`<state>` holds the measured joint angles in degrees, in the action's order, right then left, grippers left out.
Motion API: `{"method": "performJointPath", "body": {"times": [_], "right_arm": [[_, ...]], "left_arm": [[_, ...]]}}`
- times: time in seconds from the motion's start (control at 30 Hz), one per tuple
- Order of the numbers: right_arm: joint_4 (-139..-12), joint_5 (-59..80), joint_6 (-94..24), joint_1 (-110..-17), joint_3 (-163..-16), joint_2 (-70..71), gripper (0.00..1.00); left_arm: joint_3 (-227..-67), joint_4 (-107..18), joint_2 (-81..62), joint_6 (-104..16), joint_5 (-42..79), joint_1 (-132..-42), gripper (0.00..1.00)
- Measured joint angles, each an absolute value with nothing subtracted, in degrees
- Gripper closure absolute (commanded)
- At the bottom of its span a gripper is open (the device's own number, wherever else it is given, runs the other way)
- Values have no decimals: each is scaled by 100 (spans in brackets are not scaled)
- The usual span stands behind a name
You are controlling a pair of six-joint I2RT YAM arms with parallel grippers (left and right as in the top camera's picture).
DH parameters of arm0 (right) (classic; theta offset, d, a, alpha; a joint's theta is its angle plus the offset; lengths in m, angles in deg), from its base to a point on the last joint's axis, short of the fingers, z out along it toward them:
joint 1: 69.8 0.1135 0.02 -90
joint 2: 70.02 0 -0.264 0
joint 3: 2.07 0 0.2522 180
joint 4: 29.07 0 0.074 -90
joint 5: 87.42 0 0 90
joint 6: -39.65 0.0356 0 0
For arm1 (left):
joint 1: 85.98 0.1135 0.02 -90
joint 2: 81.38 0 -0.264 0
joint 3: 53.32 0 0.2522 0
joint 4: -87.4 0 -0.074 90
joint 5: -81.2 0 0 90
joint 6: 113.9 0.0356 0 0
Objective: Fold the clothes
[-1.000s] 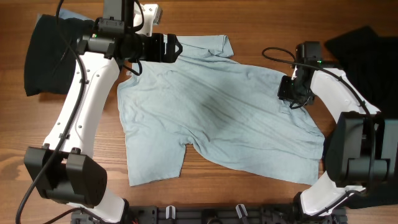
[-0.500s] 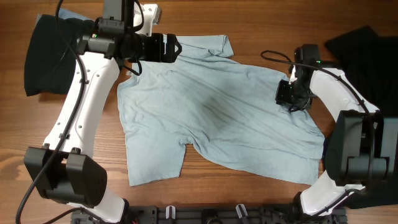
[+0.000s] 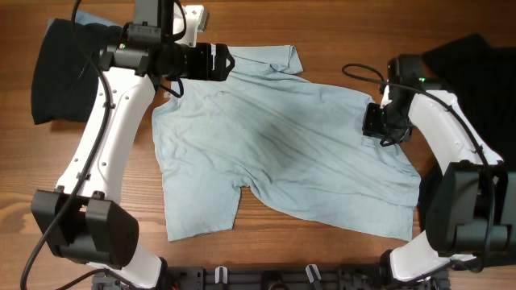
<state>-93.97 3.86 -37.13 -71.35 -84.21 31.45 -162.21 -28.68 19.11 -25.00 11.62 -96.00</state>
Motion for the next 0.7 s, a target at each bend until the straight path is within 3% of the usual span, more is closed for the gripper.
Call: {"method": "performJointPath", "body": {"times": [0.53,0.7], "right_arm": [[-7987,558,-3709,-7135,-7387,3197,69],[-7773,550,-3576,-7137,-7236,3191,88]], "left_arm": [[-16221,-2866,1911,-2500,1160,-9600,0],[-16221,-2864,1911,-2502,1160,-9600,0]]}}
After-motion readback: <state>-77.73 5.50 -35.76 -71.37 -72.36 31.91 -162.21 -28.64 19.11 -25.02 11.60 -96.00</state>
